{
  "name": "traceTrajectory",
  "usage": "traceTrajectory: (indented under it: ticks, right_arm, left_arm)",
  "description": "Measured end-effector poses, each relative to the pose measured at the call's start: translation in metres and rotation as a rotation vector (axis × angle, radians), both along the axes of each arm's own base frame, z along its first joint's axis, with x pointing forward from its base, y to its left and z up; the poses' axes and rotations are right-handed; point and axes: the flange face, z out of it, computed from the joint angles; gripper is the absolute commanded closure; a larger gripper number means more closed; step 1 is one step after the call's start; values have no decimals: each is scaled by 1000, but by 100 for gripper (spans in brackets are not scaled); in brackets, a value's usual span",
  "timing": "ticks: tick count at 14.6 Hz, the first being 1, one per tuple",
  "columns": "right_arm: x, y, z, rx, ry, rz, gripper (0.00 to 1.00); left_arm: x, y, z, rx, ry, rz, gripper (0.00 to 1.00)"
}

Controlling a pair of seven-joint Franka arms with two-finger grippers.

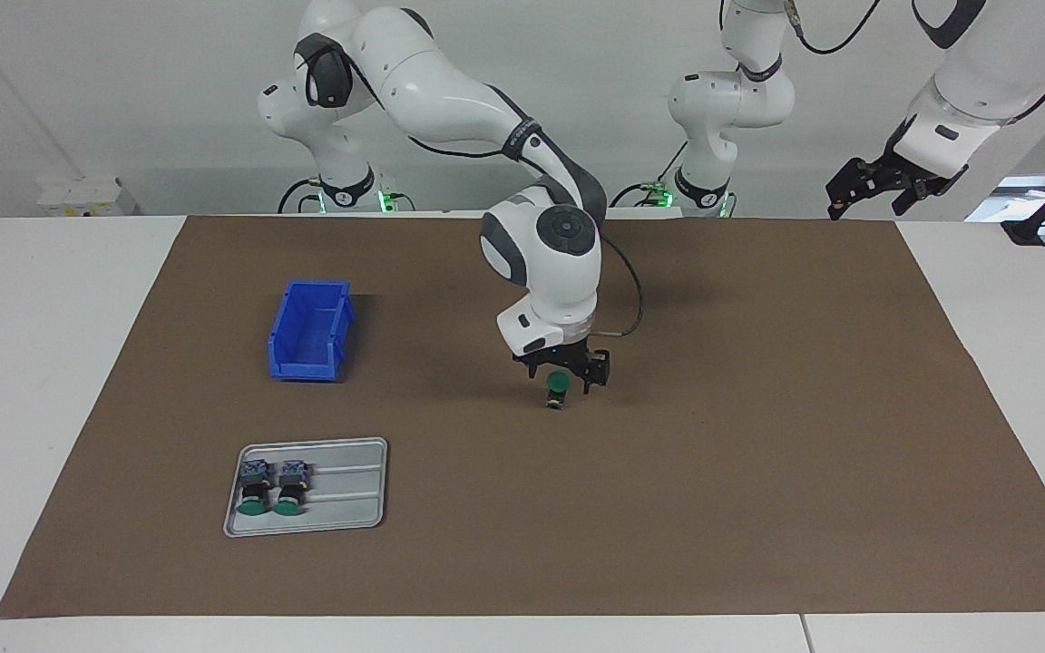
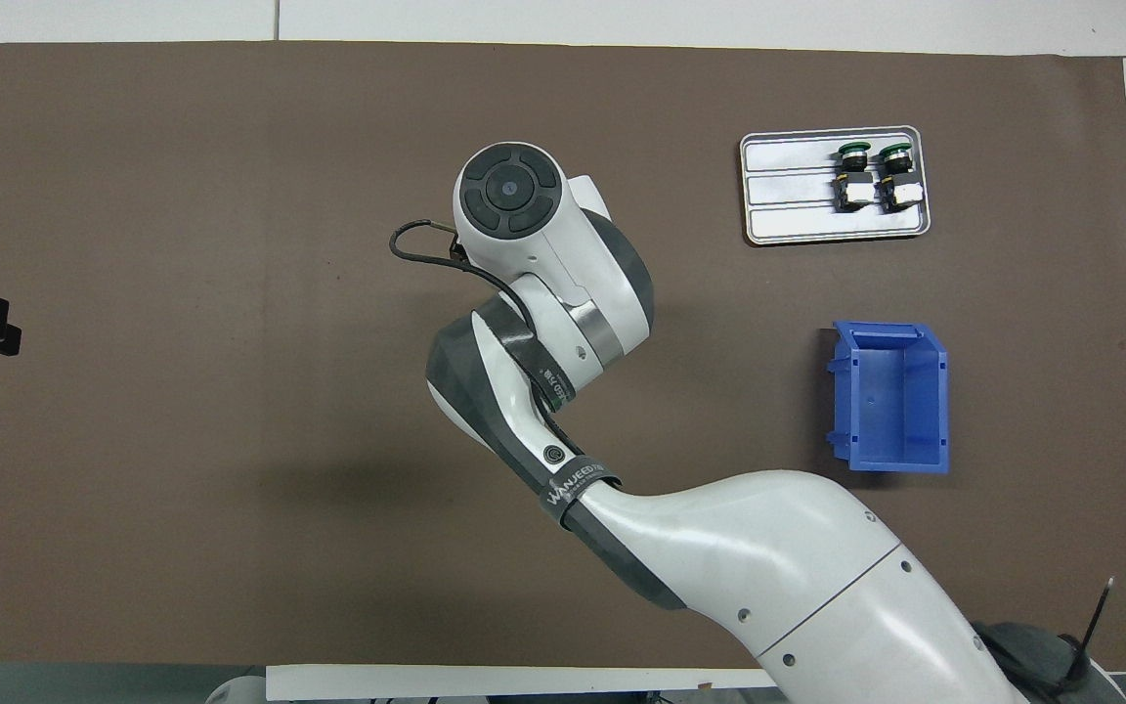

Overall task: Place and press button with both arms
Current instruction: 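Carry the green button with the right gripper toward the blue bin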

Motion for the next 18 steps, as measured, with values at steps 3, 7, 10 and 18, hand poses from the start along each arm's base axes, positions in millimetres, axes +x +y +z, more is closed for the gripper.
traceTrajectory:
  ticks: [3,7,10,18]
  right_arm:
    - [-8,-2,-26,-11,13,4,9]
    - [-12,1,-32,-5,4,10,37]
    - [-11,1,-33,-5,4,15,75]
    - [-1,-25,-10,-26,13,197,100]
  left_arm:
    - [0,0,0,0,0,0,0]
    - [0,0,0,0,0,1,0]
    - [0,0,0,0,0,1,0]
    - [0,0,0,0,0,1,0]
